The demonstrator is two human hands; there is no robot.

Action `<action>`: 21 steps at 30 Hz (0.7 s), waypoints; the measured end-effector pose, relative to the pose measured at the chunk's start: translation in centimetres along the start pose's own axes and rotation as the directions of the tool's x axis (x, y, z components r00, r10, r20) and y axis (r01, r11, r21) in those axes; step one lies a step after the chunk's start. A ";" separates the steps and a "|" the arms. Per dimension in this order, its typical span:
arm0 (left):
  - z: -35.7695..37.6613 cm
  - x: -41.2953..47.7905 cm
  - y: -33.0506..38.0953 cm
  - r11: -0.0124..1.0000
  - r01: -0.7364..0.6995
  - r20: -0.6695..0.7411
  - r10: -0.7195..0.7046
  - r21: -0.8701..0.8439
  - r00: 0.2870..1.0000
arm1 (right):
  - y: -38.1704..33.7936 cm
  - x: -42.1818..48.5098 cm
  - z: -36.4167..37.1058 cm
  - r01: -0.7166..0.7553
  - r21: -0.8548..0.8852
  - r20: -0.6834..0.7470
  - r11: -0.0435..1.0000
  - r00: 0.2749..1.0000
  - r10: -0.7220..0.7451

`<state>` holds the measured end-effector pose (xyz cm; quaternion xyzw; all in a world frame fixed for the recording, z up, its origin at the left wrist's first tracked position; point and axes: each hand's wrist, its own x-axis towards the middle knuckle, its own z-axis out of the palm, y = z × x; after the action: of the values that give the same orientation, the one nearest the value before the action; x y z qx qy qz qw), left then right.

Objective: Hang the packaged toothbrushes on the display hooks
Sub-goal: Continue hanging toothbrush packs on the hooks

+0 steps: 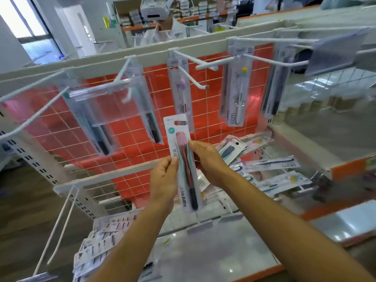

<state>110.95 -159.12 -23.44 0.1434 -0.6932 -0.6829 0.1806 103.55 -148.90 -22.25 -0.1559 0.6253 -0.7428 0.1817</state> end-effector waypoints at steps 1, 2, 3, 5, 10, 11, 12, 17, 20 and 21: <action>0.6 -0.2 0.0 1.000 -0.006 0.014 0.006 0.009 1.000 | -0.1 -0.3 -0.6 -0.004 0.017 -0.014 1.000 1.000 0.005; 1.2 -0.3 0.0 1.000 -0.013 0.026 0.013 0.017 1.000 | -0.1 -0.6 -1.2 -0.003 0.020 -0.026 1.000 1.000 0.004; 1.8 -0.5 0.0 1.000 -0.020 0.034 0.020 0.016 0.999 | -0.3 -1.0 -1.7 -0.002 0.031 -0.032 1.000 0.999 0.003; 3.0 -0.7 0.0 1.000 -0.025 0.042 0.025 0.008 0.999 | -0.4 -1.7 -2.9 0.002 0.041 -0.045 0.999 0.999 0.000; 6.3 -1.5 -0.1 0.999 -0.024 0.076 0.026 -0.031 0.997 | -0.6 -2.9 -6.0 0.015 0.036 -0.087 0.999 0.996 -0.012; 7.0 -1.7 -0.1 0.999 -0.007 0.072 0.009 -0.038 0.997 | -0.7 -3.2 -6.6 0.012 0.046 -0.090 0.999 0.996 -0.008; 7.6 -1.8 -0.2 0.999 0.014 0.067 -0.011 -0.040 0.998 | -0.7 -3.4 -7.1 0.011 0.060 -0.091 0.998 0.996 -0.006; 10.1 -2.4 -1.0 0.996 0.076 0.061 -0.074 -0.041 0.995 | -0.7 -4.4 -9.7 -0.017 0.081 -0.094 0.997 0.995 0.025; 11.3 -2.7 -1.1 0.997 0.069 0.050 -0.066 -0.046 0.997 | -0.7 -4.8 -10.9 -0.040 0.114 -0.078 0.993 0.996 0.049; 11.6 -2.7 -1.2 0.997 0.061 0.044 -0.059 -0.040 0.997 | -0.6 -4.9 -11.2 -0.043 0.130 -0.071 0.991 0.996 0.053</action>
<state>108.14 -147.57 -24.80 0.1458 -0.6780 -0.7051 0.1480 102.71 -136.73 -23.58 -0.1010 0.5862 -0.7821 0.1858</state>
